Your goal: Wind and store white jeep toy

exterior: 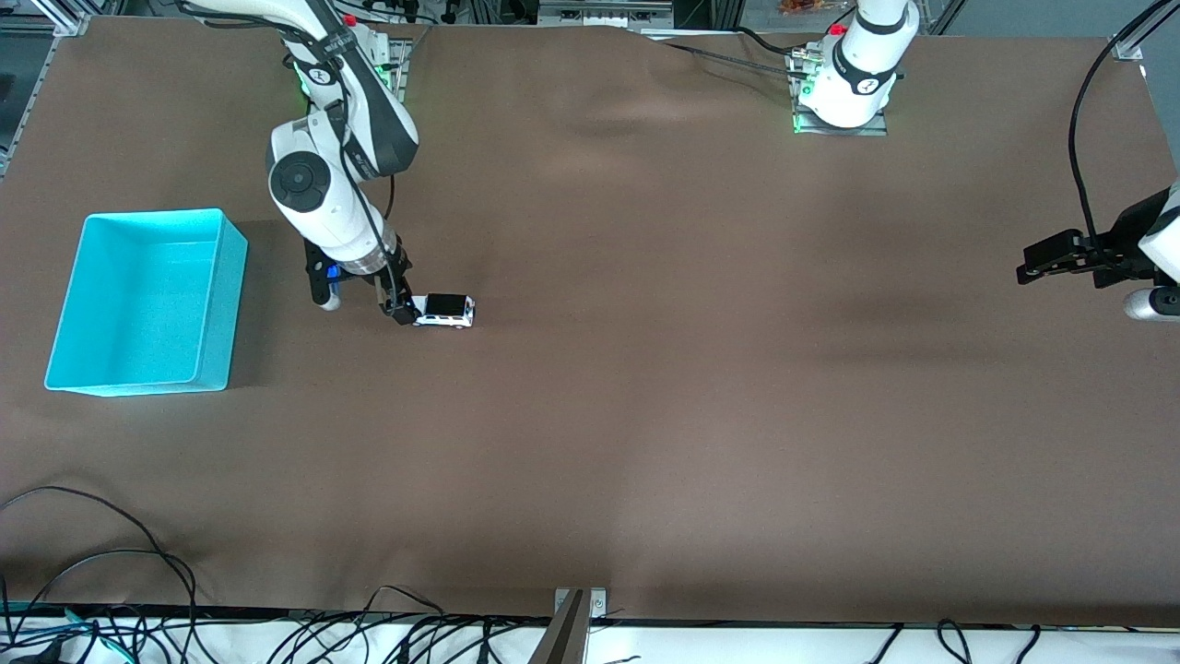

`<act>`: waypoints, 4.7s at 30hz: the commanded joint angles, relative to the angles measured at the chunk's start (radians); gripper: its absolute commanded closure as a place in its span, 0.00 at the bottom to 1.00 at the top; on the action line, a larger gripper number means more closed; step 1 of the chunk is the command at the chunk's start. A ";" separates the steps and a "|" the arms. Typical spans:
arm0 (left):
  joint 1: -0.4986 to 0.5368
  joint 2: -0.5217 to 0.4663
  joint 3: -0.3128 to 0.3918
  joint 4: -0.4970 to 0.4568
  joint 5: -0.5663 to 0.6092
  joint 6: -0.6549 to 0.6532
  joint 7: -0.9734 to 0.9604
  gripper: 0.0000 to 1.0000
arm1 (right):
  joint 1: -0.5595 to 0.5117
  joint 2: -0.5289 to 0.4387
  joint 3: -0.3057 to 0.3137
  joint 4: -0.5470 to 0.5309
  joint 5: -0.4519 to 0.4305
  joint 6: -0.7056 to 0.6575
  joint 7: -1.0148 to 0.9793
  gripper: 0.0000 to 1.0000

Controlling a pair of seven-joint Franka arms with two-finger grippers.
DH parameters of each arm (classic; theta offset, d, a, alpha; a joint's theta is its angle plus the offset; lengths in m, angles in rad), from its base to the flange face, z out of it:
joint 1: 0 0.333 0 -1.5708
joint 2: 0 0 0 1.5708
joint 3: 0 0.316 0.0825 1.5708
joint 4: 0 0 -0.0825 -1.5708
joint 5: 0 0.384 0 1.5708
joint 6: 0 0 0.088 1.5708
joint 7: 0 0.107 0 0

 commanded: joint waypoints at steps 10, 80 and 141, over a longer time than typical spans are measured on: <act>0.000 -0.005 0.001 -0.001 -0.016 -0.009 0.002 0.00 | 0.064 0.100 -0.004 -0.009 0.013 0.109 0.171 0.00; -0.001 -0.002 0.001 -0.001 -0.014 -0.012 0.002 0.00 | 0.020 -0.111 -0.154 -0.001 0.008 -0.271 -0.506 1.00; -0.005 -0.002 0.001 -0.003 -0.014 -0.014 0.001 0.00 | -0.171 0.014 -0.727 -0.007 -0.119 -0.233 -1.869 1.00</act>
